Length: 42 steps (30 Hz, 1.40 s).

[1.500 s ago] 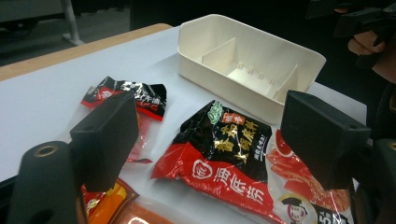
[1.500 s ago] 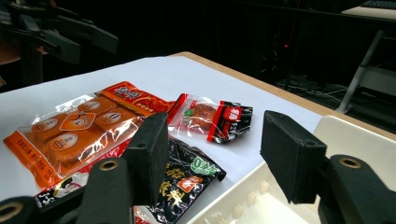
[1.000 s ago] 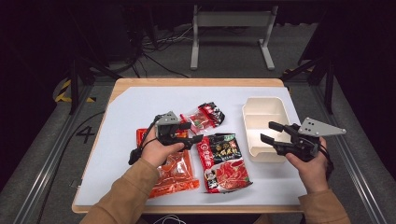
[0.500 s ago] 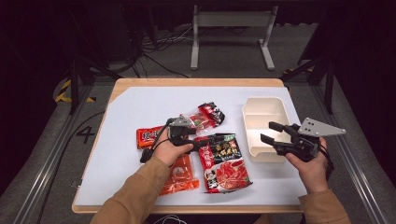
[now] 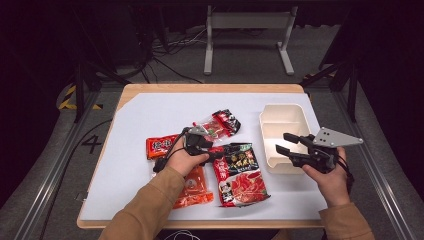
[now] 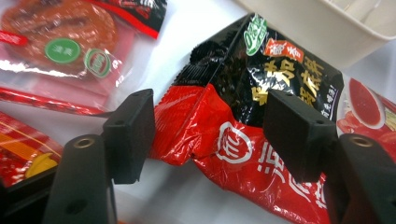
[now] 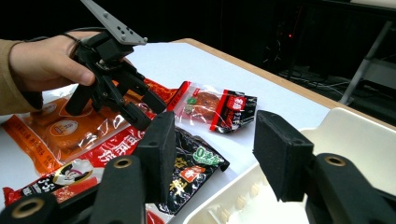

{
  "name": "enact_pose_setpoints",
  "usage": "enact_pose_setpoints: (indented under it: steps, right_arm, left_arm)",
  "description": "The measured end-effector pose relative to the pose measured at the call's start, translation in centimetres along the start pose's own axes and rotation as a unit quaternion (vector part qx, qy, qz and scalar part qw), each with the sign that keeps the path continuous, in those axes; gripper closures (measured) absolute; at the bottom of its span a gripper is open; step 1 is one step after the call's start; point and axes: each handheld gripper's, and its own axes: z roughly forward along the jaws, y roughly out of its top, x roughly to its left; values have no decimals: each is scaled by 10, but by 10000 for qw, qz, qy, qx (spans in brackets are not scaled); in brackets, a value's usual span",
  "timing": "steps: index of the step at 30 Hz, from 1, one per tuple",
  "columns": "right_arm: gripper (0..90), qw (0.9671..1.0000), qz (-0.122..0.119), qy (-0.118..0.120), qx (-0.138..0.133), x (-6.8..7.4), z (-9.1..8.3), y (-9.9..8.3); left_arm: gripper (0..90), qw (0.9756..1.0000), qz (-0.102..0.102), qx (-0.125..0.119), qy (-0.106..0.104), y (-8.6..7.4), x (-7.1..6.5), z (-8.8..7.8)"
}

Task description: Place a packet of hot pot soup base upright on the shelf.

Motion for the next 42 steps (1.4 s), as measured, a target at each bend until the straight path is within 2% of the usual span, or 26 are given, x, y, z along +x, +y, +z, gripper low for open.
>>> enact_pose_setpoints:
  steps: [3, 6, 9, 12, 16, 20, 21, 23, 27, 31, 33, 38, 42]
  right_arm:
    - [503, 9998, -130, -44, -138, 0, 1, 0]
    - [550, 9998, -41, 129, -113, 0, 0, 0]
    - [536, 9998, 6, 170, -75, 0, 0, 0]
    - [519, 9999, 72, 120, 2, 1, 1, 0]
    - [516, 9999, 148, 65, 58, -1, 2, -1]
    - [516, 9997, 193, 117, 80, 0, 2, -1]
    - [516, 9997, 209, 135, 77, 0, 2, -1]
    - [515, 9996, 233, 151, 79, 0, 2, 0]
    - [516, 9994, 270, 160, 124, 0, 3, 0]
    - [517, 9992, 323, 197, 145, 0, 3, 0]
    - [536, 9981, 469, 336, 200, 0, 5, 0]
    - [540, 9971, 598, 380, 263, 0, 3, 2]
    - [532, 9971, 596, 384, 258, 0, 1, 4]
  left_arm:
    - [380, 9999, -29, 124, -22, 1, 0, 2]
    - [392, 9996, -94, 270, -13, 1, 1, 5]
    - [417, 9988, -116, 463, 60, 3, 1, 8]
    - [451, 9984, -115, 544, 74, 3, 0, 9]
    - [545, 9982, -167, 563, 79, 3, 2, 9]
    - [663, 9981, -76, 606, 79, 3, 3, 8]
    - [708, 9979, 71, 631, 84, 3, 0, 8]
    - [755, 9981, 167, 580, 113, 2, 0, 7]
    - [842, 9991, 119, 410, -45, 1, 1, 4]
    - [852, 9989, 239, 410, 9, 3, -3, 2]
    - [858, 9991, 235, 360, 11, 5, -5, -1]
    - [865, 9996, 240, 125, -76, 11, -14, -14]
    - [869, 9990, 437, -39, -123, 20, -25, -25]
